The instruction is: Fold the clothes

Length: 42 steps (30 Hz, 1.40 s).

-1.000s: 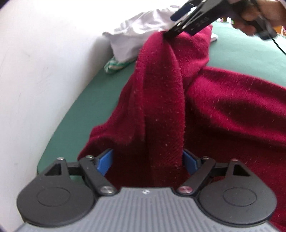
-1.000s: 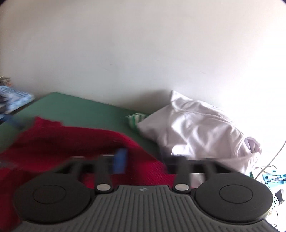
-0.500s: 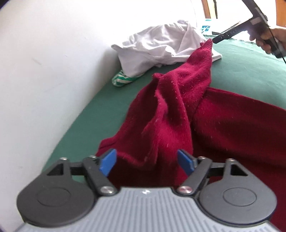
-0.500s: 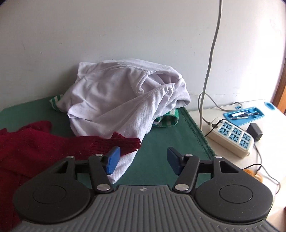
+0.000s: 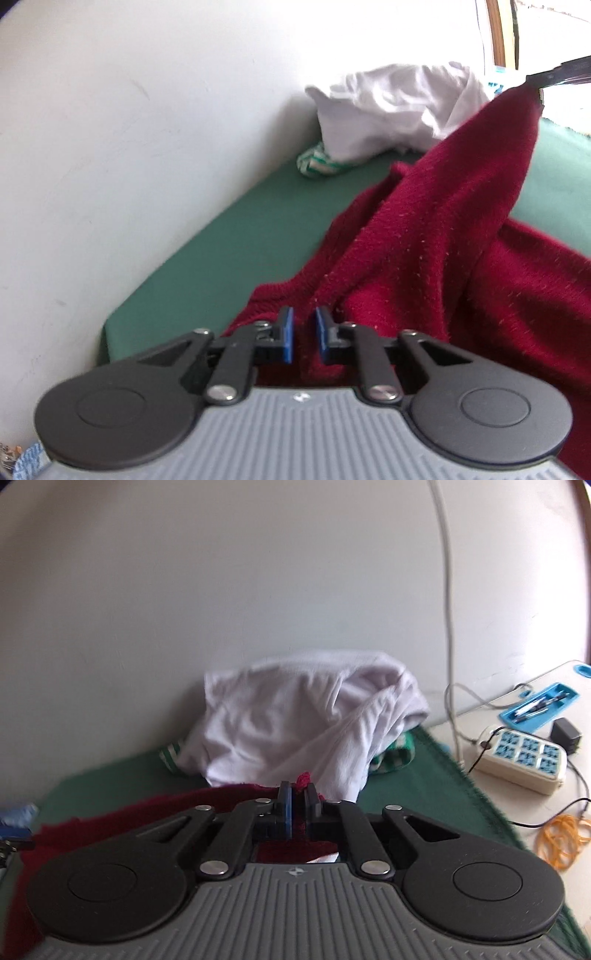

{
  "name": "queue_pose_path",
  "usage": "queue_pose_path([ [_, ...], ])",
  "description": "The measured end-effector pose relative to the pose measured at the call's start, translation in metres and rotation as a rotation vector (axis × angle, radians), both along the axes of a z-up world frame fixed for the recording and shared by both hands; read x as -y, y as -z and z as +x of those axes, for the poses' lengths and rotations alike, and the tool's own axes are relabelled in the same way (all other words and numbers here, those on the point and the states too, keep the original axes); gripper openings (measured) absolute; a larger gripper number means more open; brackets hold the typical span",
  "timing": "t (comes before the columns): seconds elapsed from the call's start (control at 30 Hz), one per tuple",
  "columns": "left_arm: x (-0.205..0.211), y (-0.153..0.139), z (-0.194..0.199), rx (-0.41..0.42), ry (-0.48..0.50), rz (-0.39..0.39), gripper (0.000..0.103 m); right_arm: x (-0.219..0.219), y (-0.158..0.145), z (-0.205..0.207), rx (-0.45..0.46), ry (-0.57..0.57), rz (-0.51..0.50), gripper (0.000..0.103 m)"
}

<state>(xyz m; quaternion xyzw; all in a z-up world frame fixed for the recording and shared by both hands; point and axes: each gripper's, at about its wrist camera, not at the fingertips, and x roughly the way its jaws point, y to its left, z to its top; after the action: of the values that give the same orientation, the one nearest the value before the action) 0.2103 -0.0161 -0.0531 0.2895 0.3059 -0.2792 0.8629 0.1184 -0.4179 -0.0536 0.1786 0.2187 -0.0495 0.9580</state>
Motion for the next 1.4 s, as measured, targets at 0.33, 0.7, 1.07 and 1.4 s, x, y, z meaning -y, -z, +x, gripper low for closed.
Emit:
queue_pose_path([
  [0.33, 0.014, 0.004, 0.013, 0.033, -0.028, -0.008, 0.045, 0.01, -0.07, -0.07, 0.085, 0.192, -0.064, 0.006],
  [0.7, -0.001, 0.021, 0.016, 0.066, -0.122, 0.111, 0.045, 0.018, 0.047, -0.029, -0.339, 0.31, -0.367, 0.026],
  [1.07, 0.032, 0.065, 0.022, 0.131, -0.191, 0.194, 0.061, 0.05, 0.055, -0.084, -0.367, 0.388, 0.002, 0.054],
  [1.4, -0.061, -0.002, -0.095, -0.03, -0.378, -0.047, 0.062, -0.019, 0.032, -0.066, -0.231, -0.029, 0.183, 0.051],
])
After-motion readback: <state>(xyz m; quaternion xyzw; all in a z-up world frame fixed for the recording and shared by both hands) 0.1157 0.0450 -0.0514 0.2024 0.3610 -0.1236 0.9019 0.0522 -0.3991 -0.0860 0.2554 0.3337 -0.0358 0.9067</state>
